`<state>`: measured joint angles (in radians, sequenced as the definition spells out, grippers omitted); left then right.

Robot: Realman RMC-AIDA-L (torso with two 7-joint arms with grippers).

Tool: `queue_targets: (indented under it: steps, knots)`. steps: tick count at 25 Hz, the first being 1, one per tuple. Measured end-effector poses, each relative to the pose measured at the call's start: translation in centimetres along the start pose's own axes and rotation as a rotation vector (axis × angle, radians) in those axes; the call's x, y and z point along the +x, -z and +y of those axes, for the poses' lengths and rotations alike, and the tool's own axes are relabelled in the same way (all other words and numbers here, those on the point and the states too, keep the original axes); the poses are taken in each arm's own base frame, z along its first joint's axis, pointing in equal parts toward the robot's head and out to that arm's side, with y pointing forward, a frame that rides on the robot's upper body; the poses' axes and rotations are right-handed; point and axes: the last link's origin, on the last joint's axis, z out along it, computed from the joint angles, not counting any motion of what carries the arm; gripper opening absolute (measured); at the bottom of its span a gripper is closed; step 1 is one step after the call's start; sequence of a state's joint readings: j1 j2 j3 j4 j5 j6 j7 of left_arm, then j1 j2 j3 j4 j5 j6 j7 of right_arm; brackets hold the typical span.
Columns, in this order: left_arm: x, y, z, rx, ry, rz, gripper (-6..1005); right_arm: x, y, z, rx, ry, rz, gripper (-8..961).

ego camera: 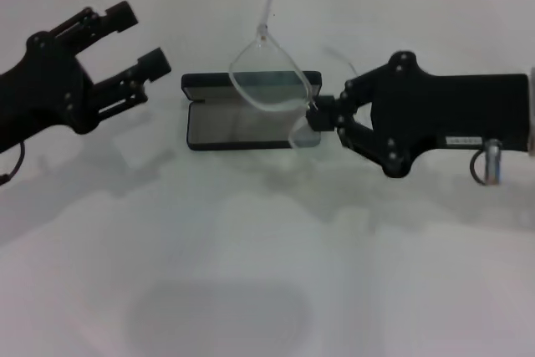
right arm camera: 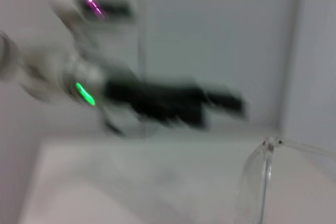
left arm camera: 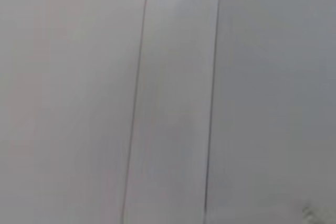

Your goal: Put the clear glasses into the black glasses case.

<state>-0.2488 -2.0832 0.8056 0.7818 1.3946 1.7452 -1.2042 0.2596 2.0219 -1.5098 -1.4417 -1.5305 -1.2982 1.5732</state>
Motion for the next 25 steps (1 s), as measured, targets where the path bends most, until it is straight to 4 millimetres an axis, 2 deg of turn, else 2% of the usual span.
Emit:
queue_targets:
  steps: [2, 5, 10, 15, 17, 24, 25]
  knots:
    - [0.3, -0.4, 0.1, -0.022, -0.006, 0.008, 872, 1.2, 0.4, 0.5, -0.022, 0.043, -0.107, 54]
    - [1.0, -1.2, 0.1, -0.065, -0.023, 0.040, 754, 3.5, 0.8, 1.2, -0.025, 0.098, -0.244, 54]
    - [2.4, -2.2, 0.5, -0.132, -0.036, 0.103, 552, 6.0, 0.6, 1.9, -0.022, 0.113, -0.309, 53]
    - [3.4, -3.2, 0.8, -0.181, -0.010, 0.141, 362, 6.7, 0.1, 2.2, -0.032, 0.138, -0.307, 53]
    - [3.9, -4.6, 1.0, -0.242, 0.044, 0.137, 294, 6.8, 0.0, 2.5, -0.035, 0.170, -0.306, 53]
    - [4.2, -6.9, 1.3, -0.325, 0.097, 0.104, 53, 7.1, -0.6, 3.2, -0.055, 0.255, -0.307, 53]
    - [4.1, -7.2, 1.3, -0.334, 0.105, 0.095, 53, 7.0, -0.6, 3.2, -0.055, 0.256, -0.309, 53]
